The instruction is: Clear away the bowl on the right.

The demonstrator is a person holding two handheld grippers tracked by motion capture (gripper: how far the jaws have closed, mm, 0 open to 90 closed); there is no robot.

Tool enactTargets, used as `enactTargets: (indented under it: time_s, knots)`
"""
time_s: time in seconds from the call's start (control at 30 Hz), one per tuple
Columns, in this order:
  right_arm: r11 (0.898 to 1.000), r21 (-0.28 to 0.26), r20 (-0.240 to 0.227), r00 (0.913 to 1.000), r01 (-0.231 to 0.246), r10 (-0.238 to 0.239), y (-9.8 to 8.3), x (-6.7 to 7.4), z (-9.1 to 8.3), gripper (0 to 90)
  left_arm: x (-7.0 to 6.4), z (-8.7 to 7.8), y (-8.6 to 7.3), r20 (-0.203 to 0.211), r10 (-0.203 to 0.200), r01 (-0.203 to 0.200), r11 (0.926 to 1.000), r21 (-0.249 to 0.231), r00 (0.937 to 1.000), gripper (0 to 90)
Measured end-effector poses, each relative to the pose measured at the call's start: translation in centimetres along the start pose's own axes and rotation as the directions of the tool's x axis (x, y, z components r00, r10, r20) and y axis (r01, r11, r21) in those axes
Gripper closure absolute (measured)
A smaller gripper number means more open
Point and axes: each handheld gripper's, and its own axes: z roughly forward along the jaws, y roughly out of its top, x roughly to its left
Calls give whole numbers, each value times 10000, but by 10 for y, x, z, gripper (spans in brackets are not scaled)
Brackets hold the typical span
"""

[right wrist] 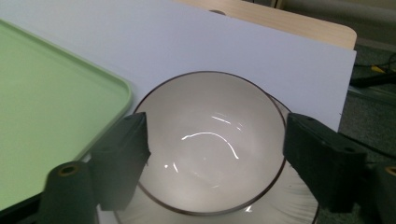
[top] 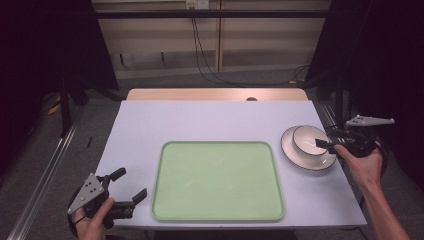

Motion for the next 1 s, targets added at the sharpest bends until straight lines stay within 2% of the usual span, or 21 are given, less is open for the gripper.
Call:
enactTargets:
  time_s: [0.17,0.23,0.27,0.3,0.4,0.43,0.53,0.57,0.67,0.7,0.73,0.87,0.9,1.0]
  knots:
    - [9989,479,-72,10000,8,-5,5,-9,9,205,0,0,0,-2,-24,24,10000,-13,10000,7]
    - [9985,543,-72,10000,-46,50,5,-9,11,209,0,0,0,10,-11,11,10000,0,10000,7]
    - [9972,752,-43,10000,46,-43,5,-9,13,208,0,1,0,-27,-27,27,10000,36,10000,7]
    - [9967,804,177,9998,56,-70,7,-12,18,231,0,1,0,-45,-35,35,10000,34,10000,7]
    - [9969,784,129,9999,-63,53,8,-14,20,252,0,1,0,-45,-2,3,10000,62,10000,7]
    - [9958,911,220,9997,-96,76,9,-16,24,292,0,1,0,-70,32,-31,10000,82,10000,7]
    - [9950,997,345,9994,-64,30,9,-20,28,313,1,1,-1,-20,-38,38,9999,95,10000,7]
    - [9920,1224,500,9984,-323,264,9,-22,31,348,0,1,-1,-14,-33,33,9999,122,10000,7]
    - [9911,1274,653,9974,-381,300,6,-27,34,360,0,1,-1,-10,18,-18,9999,112,10000,7]
    - [9890,1364,692,9964,-574,483,5,-28,35,375,1,2,-1,-3,-9,9,9999,115,10000,7]
    - [9877,1435,656,9964,-623,534,4,-29,35,406,1,2,-1,-3,-9,9,9999,115,10000,7]
    - [9843,1635,657,9962,-668,567,0,-34,39,423,1,2,-1,-12,-39,40,9999,107,10000,7]
    - [9843,1617,544,9965,-713,632,-1,-36,41,495,1,2,-1,-10,-55,55,9999,108,10000,7]
    - [9837,1628,666,9956,-758,656,-1,-37,43,494,1,3,-1,-7,-80,81,9999,144,10000,7]
